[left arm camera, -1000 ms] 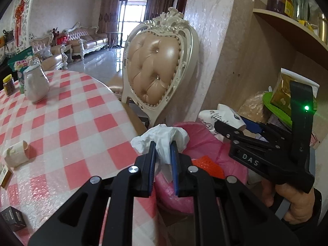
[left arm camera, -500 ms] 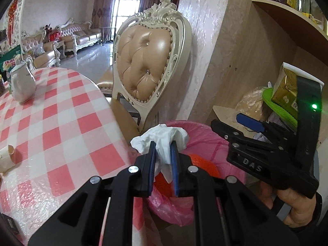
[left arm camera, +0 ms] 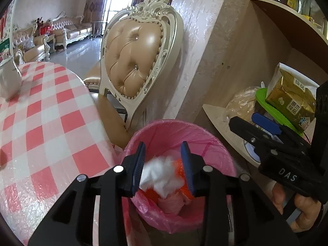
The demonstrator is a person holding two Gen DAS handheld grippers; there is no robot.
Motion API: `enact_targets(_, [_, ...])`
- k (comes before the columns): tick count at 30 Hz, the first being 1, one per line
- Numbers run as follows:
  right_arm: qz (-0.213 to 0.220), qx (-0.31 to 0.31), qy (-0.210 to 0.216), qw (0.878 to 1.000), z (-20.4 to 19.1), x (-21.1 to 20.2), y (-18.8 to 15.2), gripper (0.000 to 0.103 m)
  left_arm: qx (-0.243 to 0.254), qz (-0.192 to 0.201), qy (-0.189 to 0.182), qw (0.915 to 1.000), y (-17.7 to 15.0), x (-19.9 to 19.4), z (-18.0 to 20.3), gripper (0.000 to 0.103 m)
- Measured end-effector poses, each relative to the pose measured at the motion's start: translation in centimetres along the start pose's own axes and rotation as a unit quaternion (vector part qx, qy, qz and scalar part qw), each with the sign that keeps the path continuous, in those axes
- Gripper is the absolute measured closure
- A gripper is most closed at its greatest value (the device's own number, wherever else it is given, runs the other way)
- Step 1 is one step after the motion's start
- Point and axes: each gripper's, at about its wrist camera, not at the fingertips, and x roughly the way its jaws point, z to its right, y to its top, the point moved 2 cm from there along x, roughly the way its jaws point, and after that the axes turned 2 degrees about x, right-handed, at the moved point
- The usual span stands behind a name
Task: Collect trash
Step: 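Move both open tools back over the table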
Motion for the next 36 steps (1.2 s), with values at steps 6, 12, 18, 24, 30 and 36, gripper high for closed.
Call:
enact_targets(6, [-0.004,-0.001,0.004,1.0,-0.4,-0.3,-0.6,0.025,-0.007,0.008,0.012,0.9999,-0.5,-1.5,-0.8,0.068])
enact_targets(12, [-0.006,-0.002,0.007,1.0,-0.9,-0.7,-0.8,0.023,-0.011,0.014,0.021,0.9996,-1.2,-2.8,-1.5,0.068])
enact_targets(18, [-0.004,-0.003,0.017,1.0,-1.9,-1.3,-1.1,0.018,-0.02,0.025,0.03,0.999,-1.9,-4.7,-2.7,0.068])
enact_targets(24, [-0.009,-0.009,0.027,1.0,-3.4,-1.5,-1.6,0.018,-0.031,0.032,0.043,0.9981,-2.8,-6.3,-4.0,0.068])
enact_targets(30, [-0.013,-0.019,0.037,0.999,-5.2,-1.7,-1.9,0.018,-0.044,0.042,0.055,0.9966,-3.6,-8.1,-5.5,0.068])
enact_targets(36, [-0.016,-0.031,0.047,0.998,-7.1,-1.9,-2.2,0.018,-0.055,0.051,0.069,0.9948,-4.6,-10.0,-7.1,0.068])
